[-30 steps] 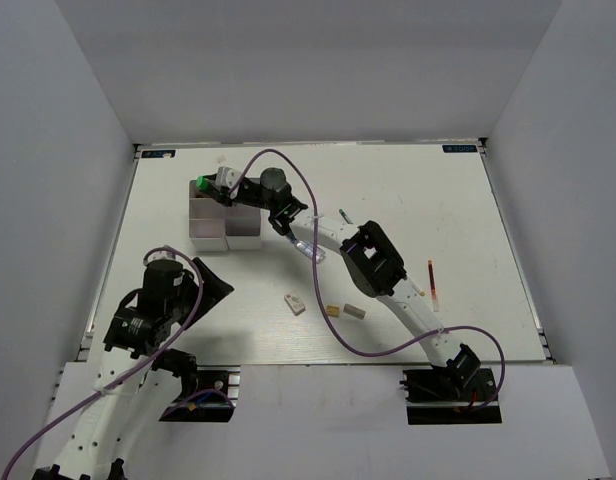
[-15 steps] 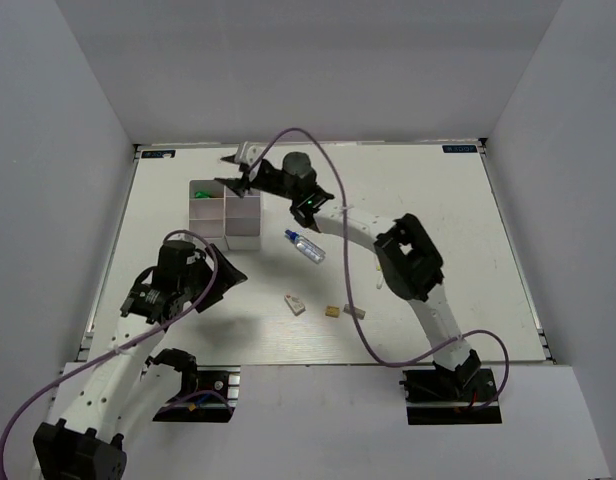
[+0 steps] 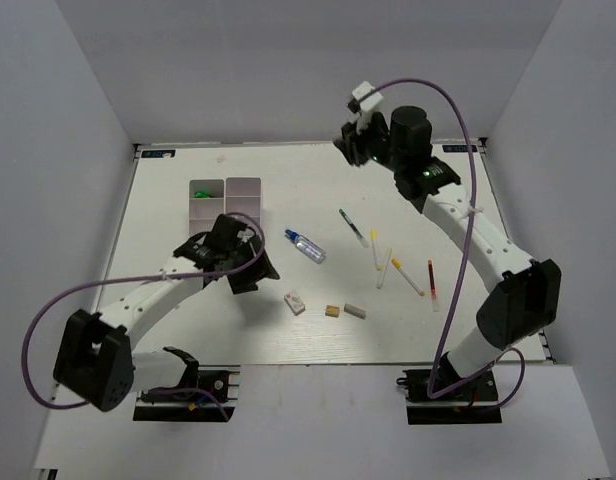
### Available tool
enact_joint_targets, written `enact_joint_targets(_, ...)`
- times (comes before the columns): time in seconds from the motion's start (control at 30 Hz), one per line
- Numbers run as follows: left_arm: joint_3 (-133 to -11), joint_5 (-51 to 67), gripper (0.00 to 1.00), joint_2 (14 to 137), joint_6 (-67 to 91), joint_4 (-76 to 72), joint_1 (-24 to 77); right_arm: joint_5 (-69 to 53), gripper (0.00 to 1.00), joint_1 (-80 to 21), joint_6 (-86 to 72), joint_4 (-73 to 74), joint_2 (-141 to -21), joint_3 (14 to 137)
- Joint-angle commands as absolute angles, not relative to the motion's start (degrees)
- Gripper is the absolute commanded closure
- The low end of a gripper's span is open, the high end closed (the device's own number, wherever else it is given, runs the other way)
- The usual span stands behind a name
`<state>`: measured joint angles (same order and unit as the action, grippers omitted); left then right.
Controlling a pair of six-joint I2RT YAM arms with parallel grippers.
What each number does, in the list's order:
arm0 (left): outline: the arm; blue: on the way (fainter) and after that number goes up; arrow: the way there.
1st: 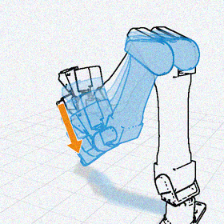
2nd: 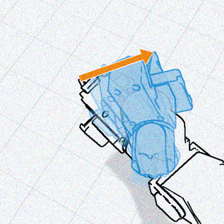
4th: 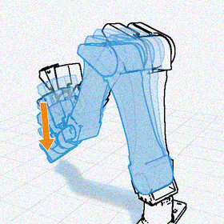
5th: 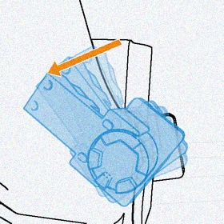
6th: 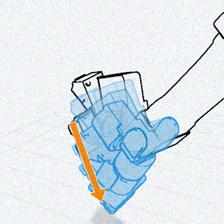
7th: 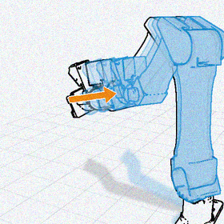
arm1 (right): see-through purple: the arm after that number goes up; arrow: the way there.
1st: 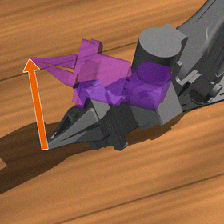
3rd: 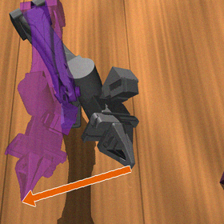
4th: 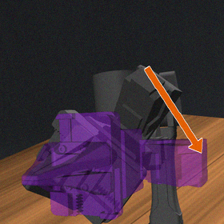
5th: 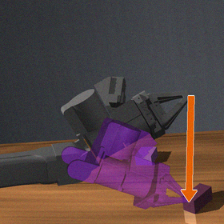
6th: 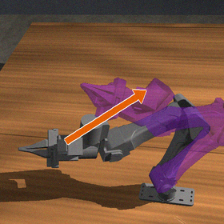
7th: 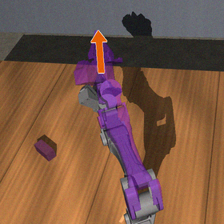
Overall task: Sort the stationery into containers
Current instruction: Grab a piece of stationery with the left arm
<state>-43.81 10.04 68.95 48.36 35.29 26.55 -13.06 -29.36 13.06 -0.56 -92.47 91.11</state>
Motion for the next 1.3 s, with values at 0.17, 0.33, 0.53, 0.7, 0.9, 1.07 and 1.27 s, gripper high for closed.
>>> enact_joint_targets(0.17,-67.5,-5.7,0.15,85.9,60.4,39.3,37.7,-12.2,0.58,-20.4,9.1,14.5,-77.5,68.7)
enact_joint_targets(0.33,-84.1,-9.2,0.09,100.5,67.3,49.4,40.2,-12.2,0.55,-16.5,8.4,15.6,-68.7,61.9)
enact_joint_targets(0.53,-99.9,-11.9,0.10,116.4,73.0,60.0,41.8,-13.6,0.53,-12.8,7.2,19.4,-65.8,59.2)
enact_joint_targets(0.7,-101.8,-14.4,0.11,117.6,76.1,62.2,41.8,-15.8,0.53,-10.7,6.9,20.5,-64.9,57.1)
enact_joint_targets(0.9,-105.0,-14.9,0.11,121.7,74.8,61.9,41.2,-19.4,0.53,-8.4,5.7,20.3,-64.8,55.9)
enact_joint_targets(1.07,-110.6,-17.5,0.13,125.7,74.0,64.6,40.7,-20.7,0.53,-7.6,6.1,20.6,-64.1,54.2)
enact_joint_targets(1.27,-111.4,-20.4,0.20,126.8,72.9,65.7,40.2,-22.0,0.53,-7.0,6.8,21.0,-63.1,52.8)
